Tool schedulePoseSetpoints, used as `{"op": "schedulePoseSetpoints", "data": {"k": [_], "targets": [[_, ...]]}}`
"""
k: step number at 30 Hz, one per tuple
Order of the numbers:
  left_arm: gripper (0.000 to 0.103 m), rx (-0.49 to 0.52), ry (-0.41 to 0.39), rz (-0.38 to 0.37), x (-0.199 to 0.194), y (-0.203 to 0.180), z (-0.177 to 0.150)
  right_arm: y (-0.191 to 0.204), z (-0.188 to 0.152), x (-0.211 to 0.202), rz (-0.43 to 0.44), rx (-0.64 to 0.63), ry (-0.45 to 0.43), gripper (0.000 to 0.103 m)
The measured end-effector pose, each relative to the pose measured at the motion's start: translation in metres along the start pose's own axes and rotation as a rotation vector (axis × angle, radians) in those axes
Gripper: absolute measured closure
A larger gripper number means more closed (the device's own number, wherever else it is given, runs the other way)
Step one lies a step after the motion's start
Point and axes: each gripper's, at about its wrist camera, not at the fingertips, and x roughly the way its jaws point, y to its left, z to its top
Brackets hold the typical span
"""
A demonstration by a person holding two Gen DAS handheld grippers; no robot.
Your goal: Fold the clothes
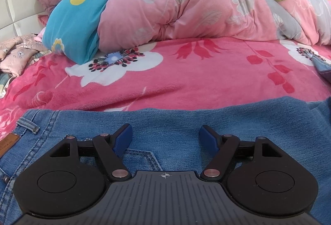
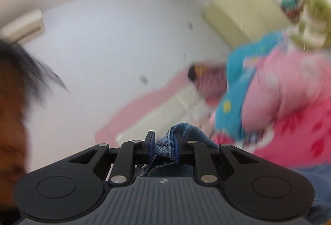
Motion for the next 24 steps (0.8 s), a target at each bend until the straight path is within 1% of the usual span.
{"op": "schedulePoseSetpoints", "data": {"k": [2,3,4,6,7,9,11,12,14,15,16,18,19,21,23,24], "targets": [[0.030,0.001,-0.001,0.000,0.000,0.000,0.000,-0.024,-0.018,0.027,-0.083,0.030,0.126,0.076],[0.030,0.001,-0.001,0.001,0.000,0.000,0.000,-0.035,-0.027,0.039,-0.133,0.043,0.185,0.072],[0.030,0.004,-0.001,0.003,0.000,0.000,0.000,-0.045,-0.036,0.044,-0.200,0.038,0.233,0.067],[0.030,0.008,-0.002,0.006,-0.001,-0.001,0.000,-0.057,-0.049,0.047,-0.319,-0.022,0.309,0.061],[0.030,0.009,-0.002,0.007,-0.001,-0.001,0.000,-0.060,-0.050,0.043,-0.340,-0.049,0.317,0.059],[0.030,0.011,-0.002,0.009,-0.001,-0.001,0.000,-0.066,-0.049,0.025,-0.344,-0.077,0.286,0.058],[0.029,0.013,-0.002,0.012,-0.001,-0.002,0.000,-0.076,-0.041,0.001,-0.334,-0.051,0.212,0.045],[0.028,0.014,-0.002,0.014,-0.001,-0.002,0.000,-0.085,-0.034,-0.013,-0.362,-0.037,0.157,0.037],[0.028,0.018,-0.002,0.020,-0.001,-0.003,0.000,-0.106,-0.020,-0.042,-0.432,-0.007,0.049,0.034],[0.028,0.018,-0.002,0.021,-0.001,-0.003,0.000,-0.129,-0.011,-0.056,-0.508,0.018,-0.001,0.033],[0.027,0.018,-0.002,0.021,-0.001,-0.003,0.000,-0.152,-0.002,-0.071,-0.587,0.052,-0.048,0.033],[0.027,0.017,-0.002,0.020,-0.001,-0.003,0.000,-0.210,0.012,-0.098,-0.748,0.182,-0.107,0.034],[0.027,0.016,-0.002,0.020,-0.001,-0.003,0.001,-0.241,0.019,-0.110,-0.817,0.250,-0.126,0.038],[0.027,0.014,-0.002,0.018,-0.001,-0.003,0.000,-0.299,0.030,-0.126,-0.902,0.378,-0.145,0.042],[0.027,0.014,-0.002,0.019,0.000,-0.002,0.001,-0.347,0.038,-0.131,-0.954,0.464,-0.147,0.047],[0.027,0.014,-0.003,0.019,0.000,-0.003,0.001,-0.363,0.041,-0.128,-0.964,0.489,-0.141,0.054]]}}
